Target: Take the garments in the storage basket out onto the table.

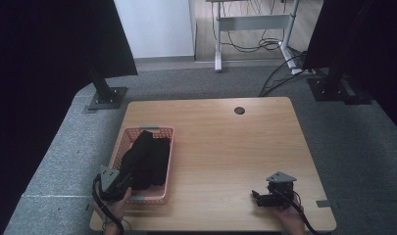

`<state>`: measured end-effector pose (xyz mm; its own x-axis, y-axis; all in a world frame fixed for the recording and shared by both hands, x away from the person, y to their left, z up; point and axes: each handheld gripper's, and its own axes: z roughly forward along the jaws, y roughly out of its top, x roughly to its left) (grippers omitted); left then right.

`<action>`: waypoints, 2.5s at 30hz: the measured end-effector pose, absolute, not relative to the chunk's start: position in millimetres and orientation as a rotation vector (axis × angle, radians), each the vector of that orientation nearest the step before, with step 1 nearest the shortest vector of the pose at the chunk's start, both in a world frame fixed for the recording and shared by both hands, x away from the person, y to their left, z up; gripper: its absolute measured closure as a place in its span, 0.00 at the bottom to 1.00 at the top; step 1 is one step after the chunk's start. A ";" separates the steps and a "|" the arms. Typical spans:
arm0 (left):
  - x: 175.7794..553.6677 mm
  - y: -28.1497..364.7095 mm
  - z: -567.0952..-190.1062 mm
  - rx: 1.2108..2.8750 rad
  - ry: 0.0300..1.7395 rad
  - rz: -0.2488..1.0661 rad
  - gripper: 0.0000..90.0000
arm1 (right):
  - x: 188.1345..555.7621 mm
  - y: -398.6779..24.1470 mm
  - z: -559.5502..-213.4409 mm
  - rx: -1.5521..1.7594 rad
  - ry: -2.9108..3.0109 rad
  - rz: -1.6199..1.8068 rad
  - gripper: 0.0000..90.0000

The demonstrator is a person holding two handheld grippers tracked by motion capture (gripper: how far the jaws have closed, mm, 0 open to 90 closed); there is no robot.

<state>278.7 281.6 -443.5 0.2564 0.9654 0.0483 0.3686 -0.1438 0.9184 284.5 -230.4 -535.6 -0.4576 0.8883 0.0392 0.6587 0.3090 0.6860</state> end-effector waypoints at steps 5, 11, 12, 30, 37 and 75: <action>277.2 282.0 -440.4 1.661 1.237 0.900 0.81 | 284.5 -230.4 -535.7 1.387 2.235 0.920 0.01; 282.1 280.0 -434.2 1.662 1.219 0.915 0.81 | 284.5 -230.4 -535.7 1.387 2.235 0.920 0.01; 282.2 279.3 -433.0 1.660 1.214 0.918 0.81 | 284.5 -230.4 -535.7 1.387 2.235 0.920 0.01; 277.6 275.1 -419.2 1.616 1.178 0.943 0.82 | 284.5 -230.4 -535.7 1.387 2.235 0.920 0.01; 276.9 273.0 -415.9 1.603 1.164 0.950 0.82 | 284.5 -230.4 -535.7 1.387 2.235 0.919 0.01; 277.3 261.6 -399.5 1.577 1.126 0.982 0.82 | 283.9 -230.3 -535.7 1.388 2.233 0.920 0.01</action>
